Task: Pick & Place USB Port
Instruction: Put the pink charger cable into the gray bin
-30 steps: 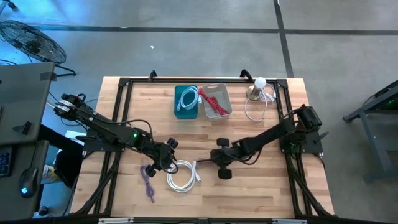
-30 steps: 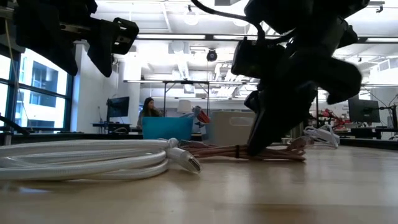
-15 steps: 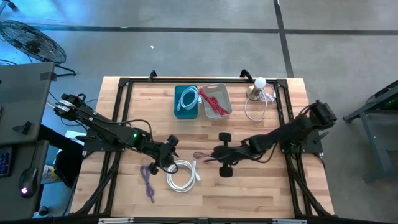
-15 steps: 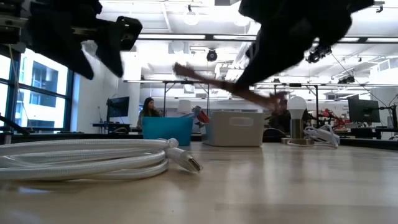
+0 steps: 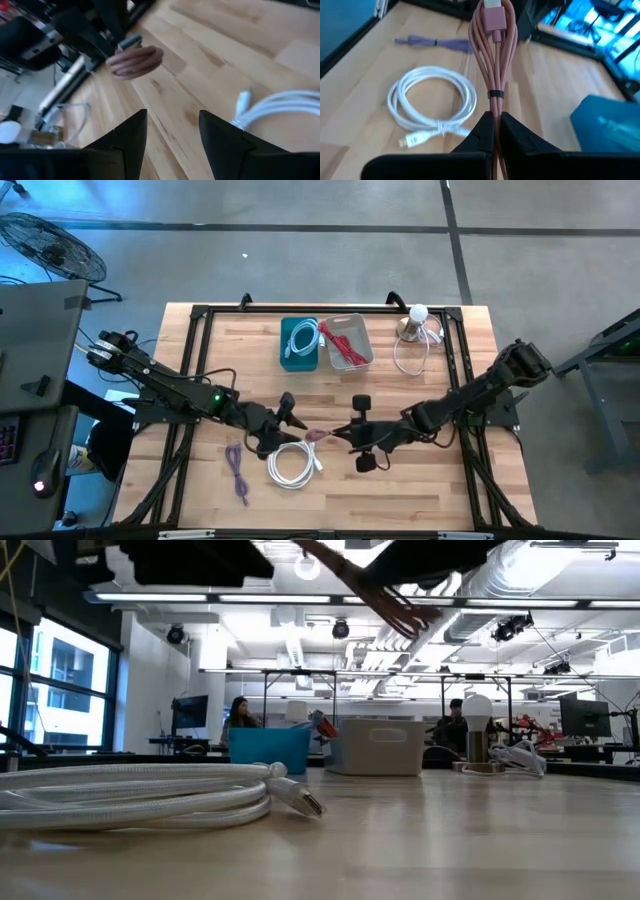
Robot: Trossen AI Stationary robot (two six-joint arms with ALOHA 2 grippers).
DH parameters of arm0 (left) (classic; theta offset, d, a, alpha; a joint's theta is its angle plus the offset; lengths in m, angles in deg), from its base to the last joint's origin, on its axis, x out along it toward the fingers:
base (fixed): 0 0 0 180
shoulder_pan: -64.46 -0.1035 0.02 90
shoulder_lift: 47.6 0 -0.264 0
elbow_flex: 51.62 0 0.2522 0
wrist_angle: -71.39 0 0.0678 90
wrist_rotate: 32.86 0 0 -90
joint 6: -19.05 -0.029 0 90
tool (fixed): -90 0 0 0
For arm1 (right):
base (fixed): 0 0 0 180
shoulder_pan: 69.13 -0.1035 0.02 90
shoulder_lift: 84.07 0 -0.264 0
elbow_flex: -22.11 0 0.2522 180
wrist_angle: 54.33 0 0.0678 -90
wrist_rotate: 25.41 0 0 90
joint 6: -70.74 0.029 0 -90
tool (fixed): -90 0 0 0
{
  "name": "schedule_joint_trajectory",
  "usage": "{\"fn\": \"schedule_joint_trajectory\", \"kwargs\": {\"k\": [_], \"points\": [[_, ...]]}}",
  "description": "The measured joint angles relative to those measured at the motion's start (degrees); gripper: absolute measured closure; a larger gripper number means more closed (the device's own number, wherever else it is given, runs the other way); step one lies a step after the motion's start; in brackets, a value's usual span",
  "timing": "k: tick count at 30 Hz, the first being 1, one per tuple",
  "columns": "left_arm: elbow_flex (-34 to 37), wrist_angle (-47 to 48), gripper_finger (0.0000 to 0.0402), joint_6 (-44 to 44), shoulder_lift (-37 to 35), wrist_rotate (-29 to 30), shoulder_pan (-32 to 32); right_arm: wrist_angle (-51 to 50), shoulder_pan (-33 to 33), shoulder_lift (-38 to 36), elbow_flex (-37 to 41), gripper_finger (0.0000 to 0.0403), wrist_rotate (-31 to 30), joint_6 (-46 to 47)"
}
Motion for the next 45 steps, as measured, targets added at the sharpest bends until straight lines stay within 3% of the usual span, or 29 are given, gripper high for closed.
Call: {"fn": "schedule_joint_trajectory", "kwargs": {"k": [9, 20, 26, 33, 40, 45], "points": [[0.0, -12.6, 0.0227, -2.6, 0.0, -0.3, 0.0, 7.1, -0.8, 0.0, 0.0, 0.0398, -1.6, -9.0], [0.0, -21.8, 0.0231, -3.0, 0.0, -6.4, 0.0, 13.2, -0.4, 0.0, 0.0, 0.0398, -3.6, -16.9], [0.0, -22.6, 0.0282, -4.1, 0.0, -7.7, -0.1, 13.9, 0.2, 0.0, -0.1, 0.0398, -2.3, -17.2], [0.0, -23.4, 0.038, -6.6, 0.0, -9.3, -0.1, 14.8, 0.7, 0.0, -0.1, 0.0398, -1.0, -18.2], [0.0, -23.2, 0.0387, -6.9, 0.0, -9.4, -0.1, 14.8, 0.8, 0.0, -0.1, 0.0398, 0.0, -18.2], [0.0, -23.2, 0.0387, -7.5, 0.0, -9.0, 0.0, 15.3, 0.5, 0.0, -0.1, 0.0355, -1.3, -18.3]]}}
